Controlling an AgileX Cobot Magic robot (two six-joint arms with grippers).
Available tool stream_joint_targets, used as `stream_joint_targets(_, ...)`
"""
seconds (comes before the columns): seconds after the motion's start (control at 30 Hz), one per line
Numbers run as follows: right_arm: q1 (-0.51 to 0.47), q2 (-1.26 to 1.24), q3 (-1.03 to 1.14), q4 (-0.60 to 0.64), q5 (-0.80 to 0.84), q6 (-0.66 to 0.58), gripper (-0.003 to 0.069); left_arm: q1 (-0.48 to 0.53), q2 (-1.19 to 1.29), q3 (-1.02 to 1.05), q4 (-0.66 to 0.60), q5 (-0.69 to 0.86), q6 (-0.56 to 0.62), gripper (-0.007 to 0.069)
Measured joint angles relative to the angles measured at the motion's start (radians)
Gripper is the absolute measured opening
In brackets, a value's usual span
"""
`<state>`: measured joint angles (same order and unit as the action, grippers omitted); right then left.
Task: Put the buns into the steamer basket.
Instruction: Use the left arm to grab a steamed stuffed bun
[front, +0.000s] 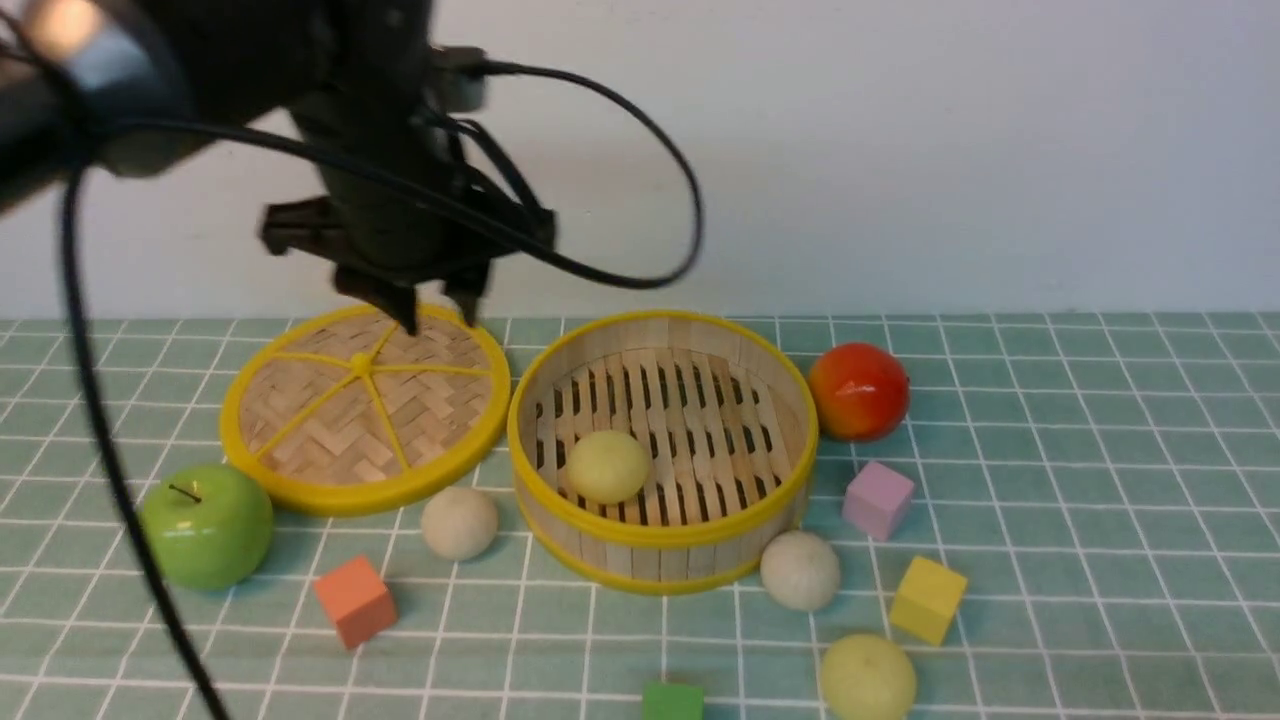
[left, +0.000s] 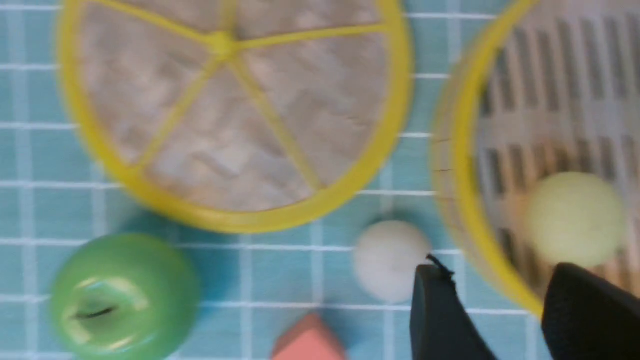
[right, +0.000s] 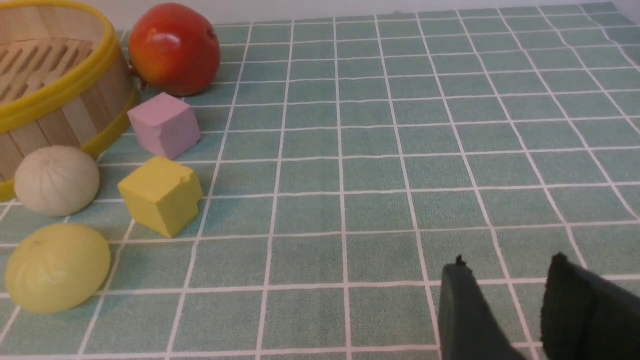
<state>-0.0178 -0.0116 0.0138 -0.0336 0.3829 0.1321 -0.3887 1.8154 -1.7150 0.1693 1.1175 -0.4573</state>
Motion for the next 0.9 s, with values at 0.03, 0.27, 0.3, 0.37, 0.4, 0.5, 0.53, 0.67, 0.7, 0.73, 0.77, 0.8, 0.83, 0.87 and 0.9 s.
stream_joint_targets(0.03, 0.0, 0.0, 0.0, 0.0, 0.0, 0.0, 0.024, 0.004, -0.004, 0.006, 0.002, -0.001, 0.0, 0.0273)
stream_joint_targets(0.27, 0.0, 0.0, 0.0, 0.0, 0.0, 0.0, 0.024, 0.013, -0.01, 0.265, -0.042, -0.136, -0.001, 0.023)
stream_joint_targets(0.3, 0.0, 0.0, 0.0, 0.0, 0.0, 0.0, 0.024, 0.013, -0.003, 0.308, -0.054, -0.198, -0.001, 0.0235)
stream_joint_targets(0.37, 0.0, 0.0, 0.0, 0.0, 0.0, 0.0, 0.024, 0.013, 0.005, 0.323, -0.059, -0.226, -0.001, 0.0242)
stream_joint_targets(0.4, 0.0, 0.0, 0.0, 0.0, 0.0, 0.0, 0.024, 0.013, 0.012, 0.325, -0.06, -0.236, -0.001, 0.0244)
stream_joint_targets(0.5, 0.0, 0.0, 0.0, 0.001, 0.0, 0.0, 0.024, 0.013, 0.049, 0.327, -0.064, -0.262, -0.001, 0.0249)
stream_joint_targets(0.53, 0.0, 0.0, 0.0, 0.001, 0.0, 0.0, 0.024, 0.013, 0.065, 0.327, -0.065, -0.272, -0.001, 0.0248)
stream_joint_targets(0.67, 0.0, 0.0, 0.0, 0.001, 0.0, 0.0, 0.024, 0.013, 0.115, 0.33, -0.068, -0.306, -0.001, 0.0248)
stream_joint_targets(0.7, 0.0, 0.0, 0.0, 0.001, 0.0, 0.0, 0.024, 0.013, 0.124, 0.33, -0.071, -0.316, -0.001, 0.0248)
stream_joint_targets(0.73, 0.0, 0.0, 0.0, 0.001, 0.0, 0.0, 0.024, 0.013, 0.126, 0.33, -0.073, -0.318, -0.001, 0.0248)
stream_joint_targets(0.77, 0.0, 0.0, 0.0, 0.001, 0.0, 0.0, 0.024, 0.013, 0.134, 0.33, -0.078, -0.327, -0.001, 0.0248)
stream_joint_targets(0.8, 0.0, 0.0, 0.0, 0.001, 0.0, 0.0, 0.024, 0.013, 0.138, 0.33, -0.083, -0.332, -0.001, 0.025)
stream_joint_targets(0.83, 0.0, 0.0, 0.0, 0.001, 0.0, 0.0, 0.024, 0.013, 0.139, 0.33, -0.084, -0.333, -0.001, 0.025)
stream_joint_targets(0.87, 0.0, 0.0, 0.0, 0.001, 0.0, 0.0, 0.024, 0.013, 0.139, 0.33, -0.084, -0.333, -0.001, 0.025)
stream_joint_targets(0.9, 0.0, 0.0, 0.0, 0.001, 0.0, 0.0, 0.024, 0.013, 0.14, 0.329, -0.087, -0.333, -0.001, 0.025)
